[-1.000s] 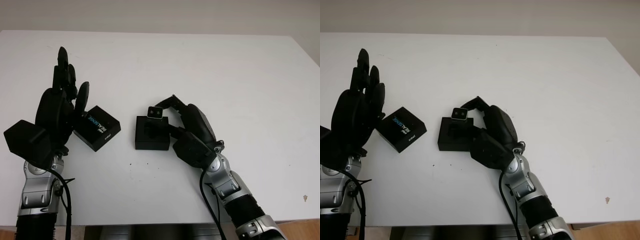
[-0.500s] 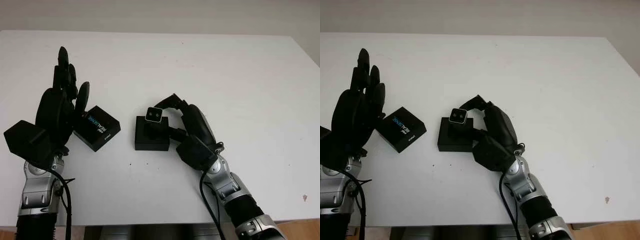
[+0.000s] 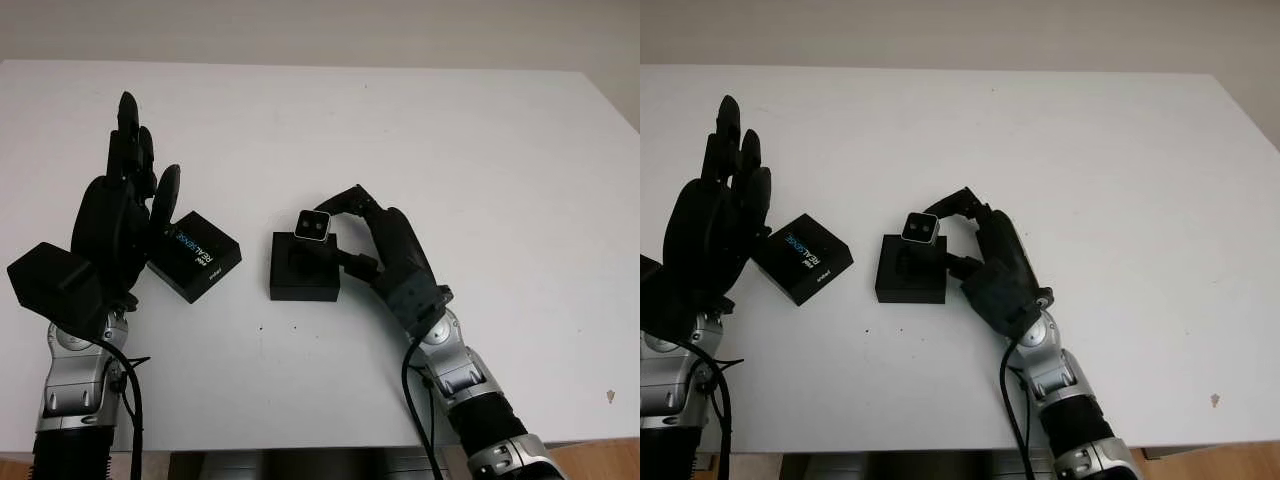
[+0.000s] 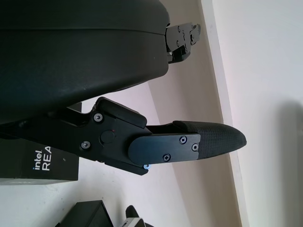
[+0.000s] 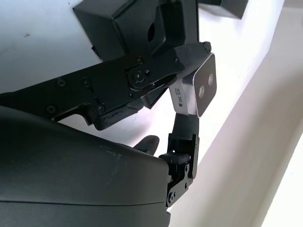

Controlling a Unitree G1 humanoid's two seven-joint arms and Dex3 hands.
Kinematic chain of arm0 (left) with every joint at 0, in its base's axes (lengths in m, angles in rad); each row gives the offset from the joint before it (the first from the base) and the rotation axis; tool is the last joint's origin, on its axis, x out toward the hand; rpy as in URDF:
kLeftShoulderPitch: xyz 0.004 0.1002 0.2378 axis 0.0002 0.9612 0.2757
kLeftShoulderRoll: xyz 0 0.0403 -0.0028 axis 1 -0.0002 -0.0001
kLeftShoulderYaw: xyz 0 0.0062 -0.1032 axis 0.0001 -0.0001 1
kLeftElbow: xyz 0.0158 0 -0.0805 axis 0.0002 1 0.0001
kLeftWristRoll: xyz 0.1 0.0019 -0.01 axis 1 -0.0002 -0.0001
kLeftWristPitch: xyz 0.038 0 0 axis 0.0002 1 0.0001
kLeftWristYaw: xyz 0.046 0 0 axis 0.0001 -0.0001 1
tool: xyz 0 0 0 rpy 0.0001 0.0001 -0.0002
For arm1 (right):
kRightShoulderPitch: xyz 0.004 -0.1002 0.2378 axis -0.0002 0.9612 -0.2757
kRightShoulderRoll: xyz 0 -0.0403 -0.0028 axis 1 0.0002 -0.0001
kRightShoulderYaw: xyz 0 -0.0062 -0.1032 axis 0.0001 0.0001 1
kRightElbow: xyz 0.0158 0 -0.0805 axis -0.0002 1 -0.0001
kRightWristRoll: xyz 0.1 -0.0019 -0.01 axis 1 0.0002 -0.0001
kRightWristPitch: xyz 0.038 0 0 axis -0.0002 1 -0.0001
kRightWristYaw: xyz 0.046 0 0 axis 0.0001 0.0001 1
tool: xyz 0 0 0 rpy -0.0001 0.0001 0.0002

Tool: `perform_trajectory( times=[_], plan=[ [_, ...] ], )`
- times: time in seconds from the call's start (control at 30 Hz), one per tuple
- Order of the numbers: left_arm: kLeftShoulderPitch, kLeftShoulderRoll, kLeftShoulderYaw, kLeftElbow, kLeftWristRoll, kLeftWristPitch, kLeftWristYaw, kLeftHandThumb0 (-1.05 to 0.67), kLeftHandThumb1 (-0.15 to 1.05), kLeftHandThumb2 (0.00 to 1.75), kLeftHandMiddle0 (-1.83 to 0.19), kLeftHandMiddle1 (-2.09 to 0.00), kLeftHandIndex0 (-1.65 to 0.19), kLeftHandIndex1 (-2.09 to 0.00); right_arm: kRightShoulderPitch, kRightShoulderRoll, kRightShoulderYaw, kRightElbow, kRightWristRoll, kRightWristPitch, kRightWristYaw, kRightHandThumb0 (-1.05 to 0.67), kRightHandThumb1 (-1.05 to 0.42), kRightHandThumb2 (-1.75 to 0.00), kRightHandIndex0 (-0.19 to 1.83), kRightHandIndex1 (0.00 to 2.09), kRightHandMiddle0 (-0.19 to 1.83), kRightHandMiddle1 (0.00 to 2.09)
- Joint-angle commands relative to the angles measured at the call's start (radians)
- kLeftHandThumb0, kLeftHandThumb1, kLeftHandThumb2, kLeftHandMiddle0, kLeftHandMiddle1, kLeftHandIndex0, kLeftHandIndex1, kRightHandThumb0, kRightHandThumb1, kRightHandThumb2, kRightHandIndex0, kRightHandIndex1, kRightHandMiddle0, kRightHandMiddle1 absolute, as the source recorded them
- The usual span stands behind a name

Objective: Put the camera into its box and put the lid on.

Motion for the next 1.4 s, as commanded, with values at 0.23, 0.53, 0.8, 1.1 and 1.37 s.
perform_trajectory(
  times=[0.23, 0.53, 0.8, 1.1, 1.37],
  plan=[
    [-0.014, 0.007, 0.003, -0.004, 0.004, -0.001, -0.001, -0.8, 1.05, 0.48, 0.19, -0.01, 0.19, 0.0, 0.05, 0.009, -0.042, -0.184, 0.138, 0.16, 0.151, -0.49, -0.98, -0.05, 0.18, 0.47, 0.37, 1.52],
    [-0.012, 0.007, 0.003, -0.011, 0.005, 0.008, 0.0, -0.8, 1.05, 0.49, 0.19, -0.01, 0.19, 0.0, 0.087, 0.015, -0.035, -0.267, 0.165, 0.237, 0.201, -0.52, -0.98, -0.06, 0.24, 0.32, 0.4, 1.49],
    [-0.013, 0.006, 0.003, -0.02, 0.008, 0.015, 0.003, -0.8, 1.05, 0.49, 0.19, -0.01, 0.19, 0.0, 0.097, 0.036, -0.014, -0.221, 0.134, 0.212, 0.173, -0.51, -0.97, -0.05, 0.26, 0.3, 0.42, 1.52],
    [-0.012, 0.007, 0.004, -0.016, 0.009, 0.016, 0.003, -0.8, 1.05, 0.48, 0.19, -0.02, 0.19, 0.0, 0.066, 0.043, 0.014, -0.071, 0.05, 0.114, 0.108, -0.52, -0.98, -0.05, 0.26, 0.32, 0.38, 1.57],
    [-0.01, 0.009, 0.005, -0.016, 0.004, 0.011, -0.006, -0.8, 1.05, 0.49, 0.19, 0.0, 0.19, 0.0, 0.041, 0.031, 0.026, -0.002, 0.015, 0.073, 0.095, -0.48, -0.98, -0.05, 0.22, 0.32, 0.34, 1.57]
  ],
)
